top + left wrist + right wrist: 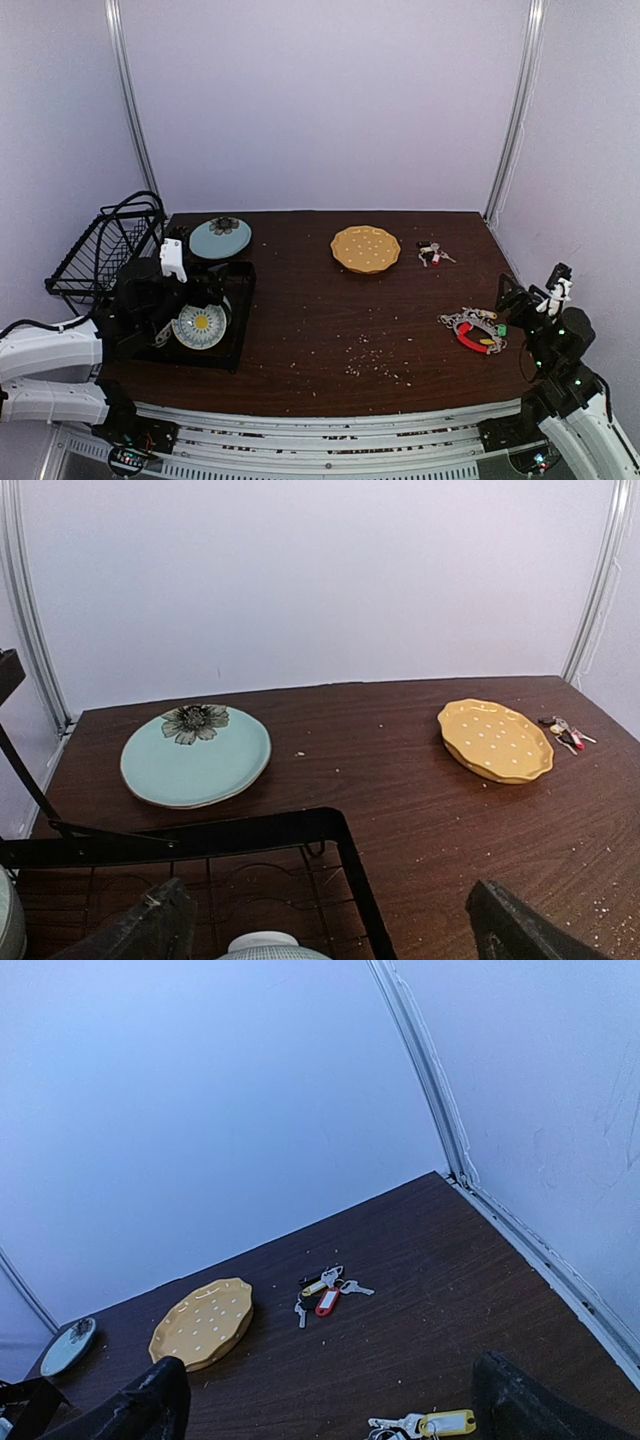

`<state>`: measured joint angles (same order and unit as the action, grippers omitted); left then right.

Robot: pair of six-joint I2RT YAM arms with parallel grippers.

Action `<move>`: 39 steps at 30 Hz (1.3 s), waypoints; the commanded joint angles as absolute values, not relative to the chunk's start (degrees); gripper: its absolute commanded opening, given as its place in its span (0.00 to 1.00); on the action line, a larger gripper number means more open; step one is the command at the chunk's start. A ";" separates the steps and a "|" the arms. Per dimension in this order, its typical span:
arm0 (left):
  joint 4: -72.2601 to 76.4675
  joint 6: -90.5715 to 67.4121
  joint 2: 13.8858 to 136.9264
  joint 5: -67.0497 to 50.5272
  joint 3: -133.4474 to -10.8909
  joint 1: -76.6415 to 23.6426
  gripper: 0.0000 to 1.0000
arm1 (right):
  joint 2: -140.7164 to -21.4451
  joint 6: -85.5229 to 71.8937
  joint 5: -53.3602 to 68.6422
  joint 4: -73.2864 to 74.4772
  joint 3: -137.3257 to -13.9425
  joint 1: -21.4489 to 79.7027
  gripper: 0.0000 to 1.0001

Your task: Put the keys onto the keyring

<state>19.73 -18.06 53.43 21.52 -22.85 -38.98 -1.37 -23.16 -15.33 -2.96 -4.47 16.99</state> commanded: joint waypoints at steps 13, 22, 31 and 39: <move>24.35 -2.94 51.41 -1.10 -31.33 -38.67 0.98 | -6.88 -28.13 -6.61 -21.76 -3.71 16.79 0.99; 7.06 0.53 62.50 -5.63 -50.75 -39.81 0.98 | -49.19 -30.64 -11.02 22.13 -36.65 16.86 0.80; 0.76 -0.01 64.29 -2.75 -52.58 -39.96 0.98 | -70.75 -28.40 -3.92 33.07 -41.33 18.62 0.87; 2.74 1.20 61.88 0.17 -49.81 -39.95 0.98 | -81.91 -25.93 0.16 25.71 -38.67 19.85 0.77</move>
